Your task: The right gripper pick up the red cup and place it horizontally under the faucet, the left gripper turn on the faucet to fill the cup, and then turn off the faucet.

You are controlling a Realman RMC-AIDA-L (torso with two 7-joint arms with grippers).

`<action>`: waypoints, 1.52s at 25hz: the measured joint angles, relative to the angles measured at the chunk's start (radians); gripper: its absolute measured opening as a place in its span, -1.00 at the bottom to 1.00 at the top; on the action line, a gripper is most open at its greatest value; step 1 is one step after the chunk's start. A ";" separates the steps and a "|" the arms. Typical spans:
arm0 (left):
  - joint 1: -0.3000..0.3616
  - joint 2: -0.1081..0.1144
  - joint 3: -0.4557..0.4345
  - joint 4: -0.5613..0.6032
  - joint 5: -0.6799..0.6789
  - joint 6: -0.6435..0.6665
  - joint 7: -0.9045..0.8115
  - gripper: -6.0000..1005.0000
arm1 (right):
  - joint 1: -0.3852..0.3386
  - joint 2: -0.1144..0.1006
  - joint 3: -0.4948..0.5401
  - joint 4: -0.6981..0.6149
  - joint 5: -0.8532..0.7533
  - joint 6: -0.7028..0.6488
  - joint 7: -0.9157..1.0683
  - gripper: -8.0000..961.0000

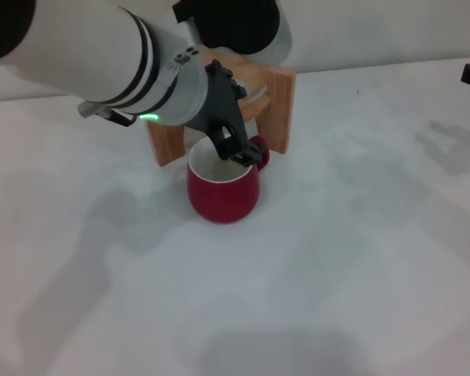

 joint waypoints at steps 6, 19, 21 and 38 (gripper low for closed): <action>-0.009 0.000 0.000 -0.046 0.004 0.022 0.004 0.59 | 0.002 0.000 0.000 0.001 0.000 -0.011 0.000 -0.18; -0.015 0.000 0.000 -0.064 0.023 0.052 0.004 0.59 | 0.006 0.000 -0.002 0.002 0.000 -0.020 0.000 -0.18; -0.020 0.000 -0.001 -0.072 0.029 0.055 0.002 0.59 | 0.004 0.000 -0.003 0.002 0.000 -0.020 0.000 -0.18; 0.126 0.000 0.049 0.261 -0.005 0.002 -0.003 0.59 | -0.002 0.000 0.000 0.002 0.000 -0.020 0.002 -0.18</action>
